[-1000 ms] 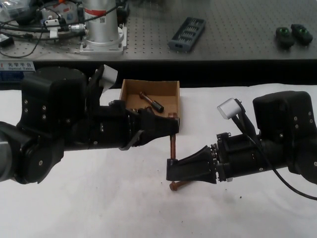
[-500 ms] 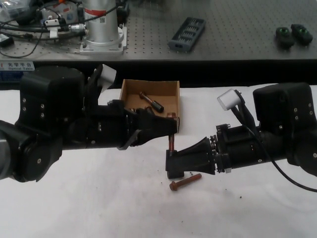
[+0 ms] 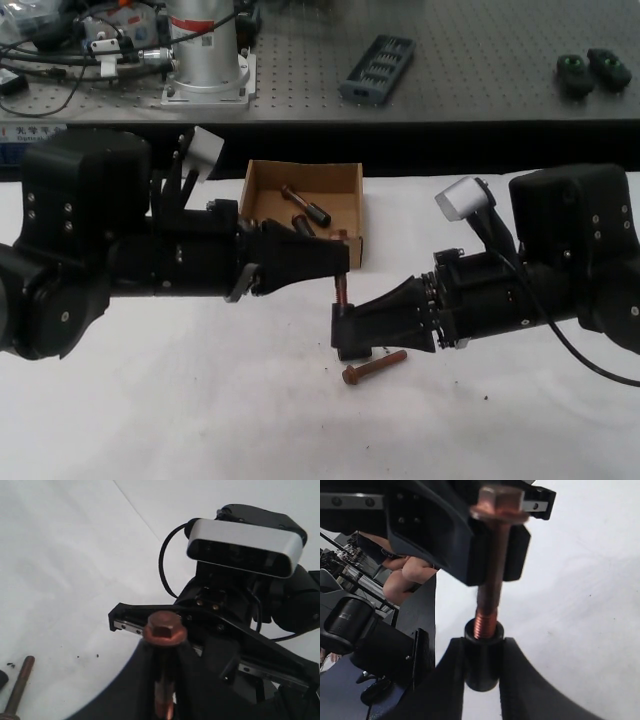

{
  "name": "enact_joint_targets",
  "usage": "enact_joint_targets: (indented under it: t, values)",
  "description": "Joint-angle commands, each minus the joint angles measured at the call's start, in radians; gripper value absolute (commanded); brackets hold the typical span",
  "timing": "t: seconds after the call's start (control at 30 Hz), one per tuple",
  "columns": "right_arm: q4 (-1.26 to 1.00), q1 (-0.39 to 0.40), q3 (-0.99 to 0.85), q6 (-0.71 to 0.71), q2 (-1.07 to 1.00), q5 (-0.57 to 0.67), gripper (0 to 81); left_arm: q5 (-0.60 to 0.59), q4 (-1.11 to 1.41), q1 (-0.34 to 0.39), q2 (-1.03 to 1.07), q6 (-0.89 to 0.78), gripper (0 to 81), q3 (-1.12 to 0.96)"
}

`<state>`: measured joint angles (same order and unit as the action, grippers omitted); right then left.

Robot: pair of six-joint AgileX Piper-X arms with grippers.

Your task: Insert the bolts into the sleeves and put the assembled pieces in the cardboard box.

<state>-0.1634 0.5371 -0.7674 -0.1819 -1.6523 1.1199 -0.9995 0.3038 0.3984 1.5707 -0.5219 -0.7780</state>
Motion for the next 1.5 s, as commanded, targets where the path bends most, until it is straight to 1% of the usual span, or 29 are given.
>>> enact_joint_targets:
  t: [0.0,0.03,0.13,0.17,0.2,0.27,0.33,0.43,0.53,0.6,0.67,0.87,0.97,1.03,1.13,1.27,1.37,1.4,1.47]
  values:
    - [-0.015,-0.014,-0.014,-0.004,0.006,-0.047,2.4,-0.151,0.006,-0.003,-0.004,0.032,10.9,-0.007]
    - [-0.015,-0.014,-0.017,-0.006,0.006,-0.047,2.4,-0.171,0.003,-0.002,-0.004,0.032,17.7,-0.007]
    - [-0.015,-0.014,-0.017,-0.014,0.006,-0.047,2.4,-0.200,0.003,-0.004,-0.004,0.000,42.2,-0.007]
    - [-0.020,-0.014,-0.017,-0.018,0.006,-0.047,2.4,-0.207,0.003,-0.004,-0.004,-0.012,47.8,-0.007]
    - [-0.023,-0.014,-0.017,-0.028,0.006,-0.047,2.4,-0.221,0.003,-0.004,-0.004,-0.022,49.1,-0.007]
    - [-0.023,-0.014,-0.021,-0.027,0.006,-0.047,2.4,-0.266,0.003,-0.004,-0.004,-0.034,45.6,-0.007]
    - [-0.022,-0.011,-0.032,-0.027,0.006,-0.047,2.4,-0.271,0.003,-0.004,-0.004,-0.049,40.8,-0.007]
    - [-0.022,-0.011,-0.072,-0.060,0.006,-0.047,2.4,-0.257,0.003,-0.006,-0.004,-0.051,39.3,-0.007]
    - [-0.022,-0.023,-0.137,-0.095,0.003,-0.059,2.4,-0.169,0.003,-0.021,-0.004,-0.051,39.3,-0.007]
    - [-0.006,-0.035,-0.186,-0.115,-0.012,-0.086,2.4,-0.099,0.003,-0.044,-0.008,-0.051,39.3,-0.007]
    - [0.037,-0.053,-0.253,-0.117,-0.048,-0.101,2.4,-0.061,0.003,-0.075,-0.020,-0.051,39.3,-0.007]
    - [0.114,-0.094,-0.466,-0.120,-0.210,-0.100,2.4,-0.011,0.003,-0.146,-0.128,-0.044,39.3,-0.007]
    - [0.129,-0.104,-0.574,-0.153,-0.311,-0.156,2.4,0.002,0.003,-0.151,-0.194,-0.044,37.8,-0.007]
    - [0.130,-0.104,-0.647,-0.190,-0.377,-0.188,2.4,0.017,-0.021,-0.151,-0.231,-0.044,34.5,-0.007]
    - [0.141,-0.104,-0.774,-0.269,-0.478,-0.186,2.4,0.067,-0.114,-0.151,-0.271,-0.037,27.6,-0.007]
    - [0.182,-0.104,-0.897,-0.294,-0.559,-0.196,2.4,0.069,-0.220,-0.151,-0.279,-0.027,17.1,-0.007]
    - [0.250,-0.104,-0.952,-0.294,-0.580,-0.305,2.4,0.069,-0.251,-0.151,-0.279,-0.032,8.8,-0.007]
    - [0.280,-0.104,-0.967,-0.294,-0.584,-0.354,2.4,0.064,-0.251,-0.151,-0.279,-0.047,6.7,-0.007]
    - [0.329,-0.104,-0.993,-0.294,-0.590,-0.410,2.4,0.051,-0.251,-0.151,-0.279,-0.073,2.8,-0.007]
